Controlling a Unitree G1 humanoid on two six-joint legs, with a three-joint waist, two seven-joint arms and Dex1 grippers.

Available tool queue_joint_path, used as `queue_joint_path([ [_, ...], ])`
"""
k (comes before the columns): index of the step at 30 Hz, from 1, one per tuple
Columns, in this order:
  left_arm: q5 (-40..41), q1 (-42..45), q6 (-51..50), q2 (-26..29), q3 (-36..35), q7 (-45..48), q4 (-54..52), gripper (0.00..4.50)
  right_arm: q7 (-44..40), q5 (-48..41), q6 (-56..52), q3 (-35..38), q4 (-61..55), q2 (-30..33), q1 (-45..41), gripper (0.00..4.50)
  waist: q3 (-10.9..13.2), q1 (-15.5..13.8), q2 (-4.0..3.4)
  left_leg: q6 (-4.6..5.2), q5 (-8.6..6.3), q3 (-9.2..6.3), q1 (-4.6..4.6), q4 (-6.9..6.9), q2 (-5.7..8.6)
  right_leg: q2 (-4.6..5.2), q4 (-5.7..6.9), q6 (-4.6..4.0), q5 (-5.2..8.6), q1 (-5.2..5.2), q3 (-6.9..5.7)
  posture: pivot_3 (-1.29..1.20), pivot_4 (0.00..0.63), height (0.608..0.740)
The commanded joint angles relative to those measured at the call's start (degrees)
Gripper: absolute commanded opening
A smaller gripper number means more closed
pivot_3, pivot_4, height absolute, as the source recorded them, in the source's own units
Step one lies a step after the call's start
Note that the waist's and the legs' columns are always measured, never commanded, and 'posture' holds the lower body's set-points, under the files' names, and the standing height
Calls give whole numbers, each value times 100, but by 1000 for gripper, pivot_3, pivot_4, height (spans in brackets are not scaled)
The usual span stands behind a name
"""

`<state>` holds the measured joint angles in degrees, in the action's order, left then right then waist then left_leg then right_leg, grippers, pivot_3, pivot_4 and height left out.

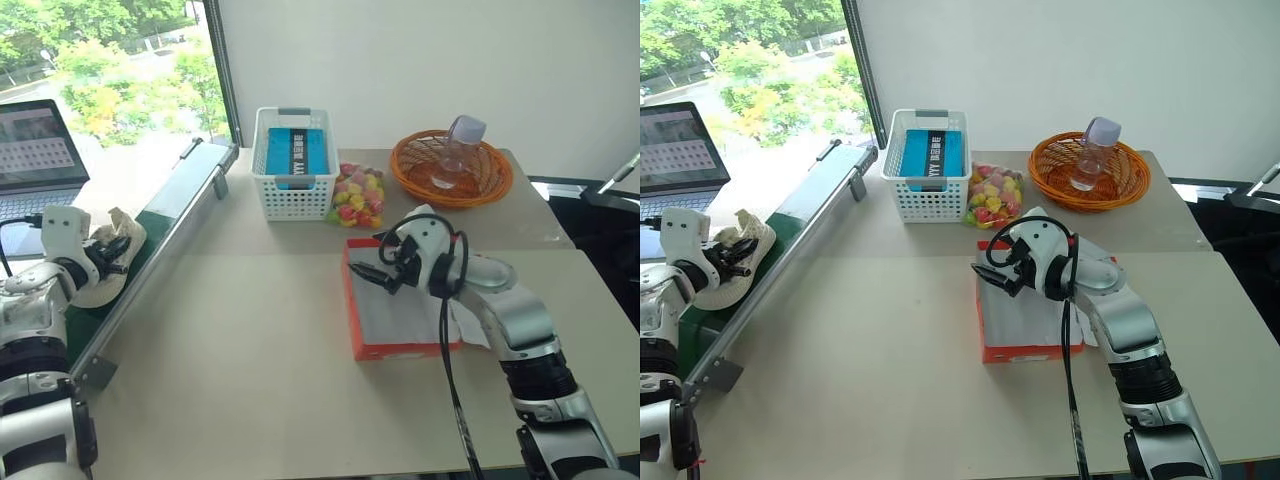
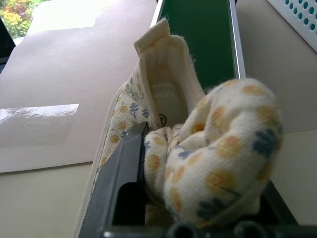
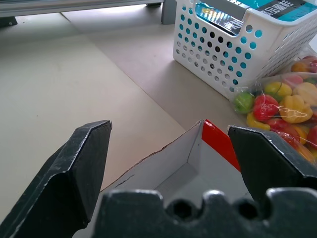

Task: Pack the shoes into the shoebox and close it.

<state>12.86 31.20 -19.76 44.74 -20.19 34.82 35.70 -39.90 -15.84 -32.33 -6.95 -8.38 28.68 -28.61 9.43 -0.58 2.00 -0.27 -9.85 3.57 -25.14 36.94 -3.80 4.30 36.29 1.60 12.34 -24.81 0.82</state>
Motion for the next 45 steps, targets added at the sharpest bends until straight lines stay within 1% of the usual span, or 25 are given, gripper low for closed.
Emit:
queue_joint_path([
  [1,-68,35,34,-28,-53,-444,-357,248,-14,-18,-51,143,-183,88,-94,4500,0,-9,0,0,1,0,0,1,0,0,0,1,-1,0,0,0,150,740],
  [3,-78,90,-21,-62,-68,-666,-667,241,-29,-36,-81,153,-228,103,-72,4500,1,-10,1,-1,6,0,0,1,0,0,0,3,-4,0,0,0,150,740],
  [6,164,306,-323,-259,-42,-801,-1543,241,-16,-83,-147,207,-262,123,-90,4500,3,-15,12,-5,11,-2,-6,3,0,1,-4,7,-10,0,-1,0,150,740],
  [9,327,665,-727,-533,175,-945,-2479,241,39,-180,-243,316,-312,89,-110,4500,10,-27,33,-5,12,-4,-15,7,1,1,-8,9,-13,0,-3,0,150,740],
  [12,490,979,-1196,-868,426,-1113,-3341,241,180,-396,-464,540,-407,-27,-186,4500,9,-8,36,-5,12,-7,-25,13,2,1,-15,14,-17,-1,-3,0,150,740],
  [14,847,1445,-1566,-1372,686,-1202,-3913,241,432,-711,-780,883,-418,-237,-362,4500,10,-5,37,-4,12,-6,-25,12,5,1,-17,15,-17,0,0,0,150,740],
  [15,946,1560,-1681,-1527,758,-1214,-4080,241,638,-1088,-1090,1211,-409,-467,-481,4500,10,-6,37,-4,12,-7,-26,13,4,0,-15,15,-18,0,0,0,150,740],
  [18,1115,1653,-1986,-1928,997,-1278,-4463,241,1656,-2458,-2011,2559,-180,-1213,-1079,4500,10,80,34,-4,12,-7,-19,13,4,-5,-11,15,-20,1,10,0,150,740],
  [20,1252,1692,-2128,-2201,1173,-1301,-4667,241,2271,-3201,-2427,3244,-25,-1479,-1406,4500,10,123,33,-3,12,-8,-15,9,3,-6,-8,14,-21,1,13,0,150,740],
  [22,1394,1762,-2207,-2555,1321,-1363,-4765,241,2777,-3730,-2713,3672,46,-1628,-1582,4500,10,123,32,-3,12,-10,-15,9,3,-7,-5,13,-21,1,11,0,150,740],
  [24,1460,1824,-2223,-2824,1393,-1428,-4783,241,3146,-4062,-2890,3878,67,-1692,-1653,4500,10,125,33,-3,12,-10,-15,9,4,-6,-9,13,-21,2,11,0,150,740],
  [27,1562,1907,-2134,-3265,1586,-1451,-4781,241,3579,-4497,-3089,3994,-21,-1728,-1646,4500,11,134,30,-1,13,-10,-17,9,6,-5,-11,14,-22,2,12,0,150,740],
  [29,1560,1922,-2106,-3420,1663,-1440,-4763,241,3611,-4523,-3138,3824,-166,-1604,-1566,4500,12,136,29,-1,13,-11,-17,9,7,-5,-11,15,-21,2,12,0,150,740],
  [31,1431,1911,-2048,-3464,1827,-1391,-4741,241,3588,-4669,-3122,3674,-381,-1584,-1477,4500,13,151,26,0,13,-11,-17,9,7,-6,-12,15,-21,2,14,0,150,740],
  [33,1441,1878,-2054,-3561,1873,-1434,-4752,241,3714,-4806,-3022,3703,-441,-1614,-1494,4500,13,171,23,0,13,-12,-16,8,7,-8,-11,15,-21,1,16,0,150,740],
  [42,1551,1723,-2194,-3997,2026,-1592,-4944,241,3885,-4966,-2925,3580,-472,-1393,-1412,4500,13,140,23,3,14,-15,-20,8,9,-6,-17,18,-22,2,16,0,150,740],
  [45,1347,1809,-2090,-4040,2178,-1662,-4857,241,3874,-4930,-2828,3499,-409,-1328,-1442,4500,13,140,22,3,14,-15,-20,9,10,-6,-16,18,-22,2,16,0,150,740],
])
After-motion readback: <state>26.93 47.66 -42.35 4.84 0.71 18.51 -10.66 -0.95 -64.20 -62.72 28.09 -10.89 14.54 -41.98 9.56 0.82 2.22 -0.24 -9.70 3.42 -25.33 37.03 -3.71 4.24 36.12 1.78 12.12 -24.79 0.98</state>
